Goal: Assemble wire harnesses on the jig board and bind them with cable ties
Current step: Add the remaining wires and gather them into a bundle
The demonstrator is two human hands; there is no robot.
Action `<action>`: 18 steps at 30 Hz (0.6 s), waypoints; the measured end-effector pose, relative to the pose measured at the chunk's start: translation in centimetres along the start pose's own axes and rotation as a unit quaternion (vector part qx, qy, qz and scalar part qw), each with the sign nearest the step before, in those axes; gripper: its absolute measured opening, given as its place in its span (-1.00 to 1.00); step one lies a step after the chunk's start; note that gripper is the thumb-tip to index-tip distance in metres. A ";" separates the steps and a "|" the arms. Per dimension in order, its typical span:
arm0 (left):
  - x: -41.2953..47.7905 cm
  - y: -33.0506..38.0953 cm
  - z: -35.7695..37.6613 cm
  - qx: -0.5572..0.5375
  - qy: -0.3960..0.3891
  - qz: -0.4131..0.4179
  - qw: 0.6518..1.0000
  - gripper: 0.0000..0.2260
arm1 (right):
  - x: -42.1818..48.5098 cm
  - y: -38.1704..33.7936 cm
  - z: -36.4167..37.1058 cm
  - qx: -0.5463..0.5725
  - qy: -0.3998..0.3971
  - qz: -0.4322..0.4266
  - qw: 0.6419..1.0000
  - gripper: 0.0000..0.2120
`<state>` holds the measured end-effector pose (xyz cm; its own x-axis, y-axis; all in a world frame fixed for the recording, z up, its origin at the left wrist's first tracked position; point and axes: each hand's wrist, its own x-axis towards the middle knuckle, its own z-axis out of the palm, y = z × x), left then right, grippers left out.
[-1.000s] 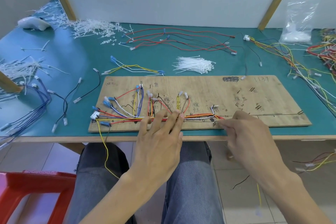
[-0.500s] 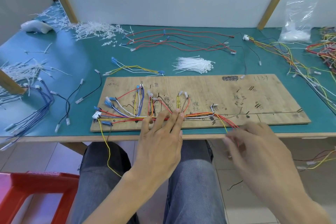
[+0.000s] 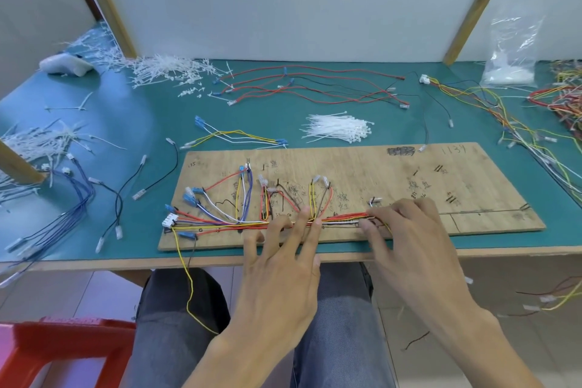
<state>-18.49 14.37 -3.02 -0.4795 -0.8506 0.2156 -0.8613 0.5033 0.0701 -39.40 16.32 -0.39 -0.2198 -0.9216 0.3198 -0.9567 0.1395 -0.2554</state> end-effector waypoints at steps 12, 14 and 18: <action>-1.2 -1.3 -1.1 -0.061 0.117 0.016 0.991 -0.68 | 19.5 1.7 4.2 0.104 -0.065 0.055 0.991 -0.80; -1.5 -1.8 -0.8 -0.069 0.135 0.017 0.988 -0.69 | 20.6 1.7 4.9 0.095 -0.075 0.024 0.992 -0.80; -1.4 -2.4 -0.5 -0.074 0.133 0.021 0.988 -0.72 | 21.7 1.3 5.7 0.048 -0.094 -0.036 0.994 -0.82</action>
<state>-15.70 14.39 -3.02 -0.4358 -0.7690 0.4676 -0.7982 0.5703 0.1939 -44.30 -5.59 1.04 -0.1040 -0.9804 0.1672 -0.9438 0.0442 -0.3275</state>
